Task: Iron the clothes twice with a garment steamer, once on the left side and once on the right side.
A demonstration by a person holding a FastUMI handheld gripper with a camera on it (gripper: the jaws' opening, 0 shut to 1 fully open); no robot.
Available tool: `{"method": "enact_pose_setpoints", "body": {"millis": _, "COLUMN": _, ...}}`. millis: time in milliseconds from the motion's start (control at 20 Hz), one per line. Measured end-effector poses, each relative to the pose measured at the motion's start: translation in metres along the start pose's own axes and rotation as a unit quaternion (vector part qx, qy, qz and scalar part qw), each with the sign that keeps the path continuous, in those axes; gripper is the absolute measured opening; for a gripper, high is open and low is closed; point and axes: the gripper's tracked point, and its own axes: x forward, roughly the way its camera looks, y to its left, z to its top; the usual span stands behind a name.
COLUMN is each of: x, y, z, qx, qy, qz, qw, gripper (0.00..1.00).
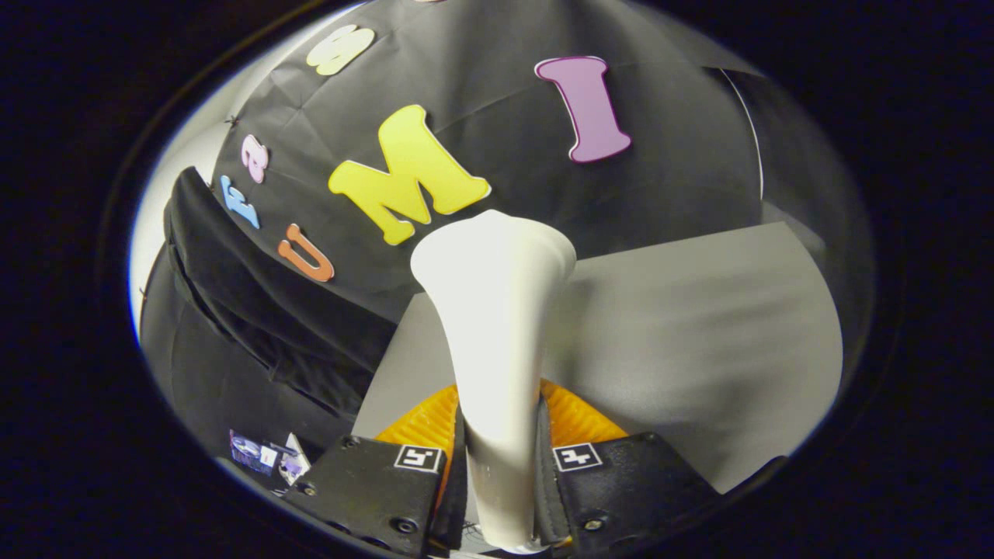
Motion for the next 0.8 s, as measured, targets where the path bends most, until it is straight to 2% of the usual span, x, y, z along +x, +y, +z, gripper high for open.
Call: {"method": "enact_pose_setpoints", "body": {"millis": 800, "x": -0.044, "y": 0.014, "z": -0.001, "qx": -0.017, "qy": -0.066, "qz": 0.018, "qw": 0.998, "gripper": 0.31}}
